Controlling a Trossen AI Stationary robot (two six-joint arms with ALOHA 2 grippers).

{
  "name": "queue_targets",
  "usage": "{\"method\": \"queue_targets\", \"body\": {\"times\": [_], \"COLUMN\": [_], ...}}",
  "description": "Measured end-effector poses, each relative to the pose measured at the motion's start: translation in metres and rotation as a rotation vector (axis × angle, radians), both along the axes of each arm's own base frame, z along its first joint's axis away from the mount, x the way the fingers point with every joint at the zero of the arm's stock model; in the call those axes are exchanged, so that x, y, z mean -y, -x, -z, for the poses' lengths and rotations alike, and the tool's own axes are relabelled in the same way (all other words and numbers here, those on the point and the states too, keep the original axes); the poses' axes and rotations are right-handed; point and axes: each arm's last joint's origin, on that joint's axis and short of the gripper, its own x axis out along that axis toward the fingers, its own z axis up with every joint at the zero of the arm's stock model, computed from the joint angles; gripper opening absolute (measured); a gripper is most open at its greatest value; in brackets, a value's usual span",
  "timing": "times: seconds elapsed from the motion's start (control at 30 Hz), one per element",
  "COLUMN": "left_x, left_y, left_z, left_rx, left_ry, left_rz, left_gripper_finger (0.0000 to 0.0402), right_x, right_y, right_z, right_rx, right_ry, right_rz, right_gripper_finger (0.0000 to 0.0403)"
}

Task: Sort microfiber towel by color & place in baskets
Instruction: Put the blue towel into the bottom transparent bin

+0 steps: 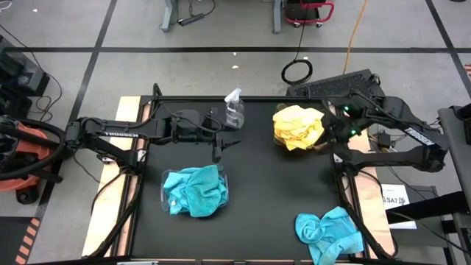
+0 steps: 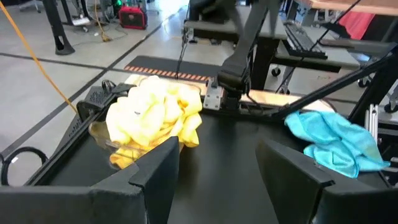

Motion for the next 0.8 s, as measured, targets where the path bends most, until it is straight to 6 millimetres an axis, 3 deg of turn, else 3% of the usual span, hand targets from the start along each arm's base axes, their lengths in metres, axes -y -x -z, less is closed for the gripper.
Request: {"method": "queue_targets", "body": {"times": [0.43, 0.8], "left_x": [0.000, 0.000], "left_y": [0.001, 0.001], "left_z": [0.003, 0.005], "left_rx": [-0.035, -0.053], "left_ry": [0.003, 0.005], "left_rz": [0.000, 0.000], "left_gripper_finger": [0.0219, 0.0219], "right_x": [-0.031, -0.059], "right_y": [-0.004, -0.023], "right_z": [0.004, 0.069], "right_rx": [-0.026, -0.184], "right_ry": [-0.114, -0.176], "right_rz": [-0.119, -0.260], "right_gripper_finger": [0.0190, 0.0190]}}
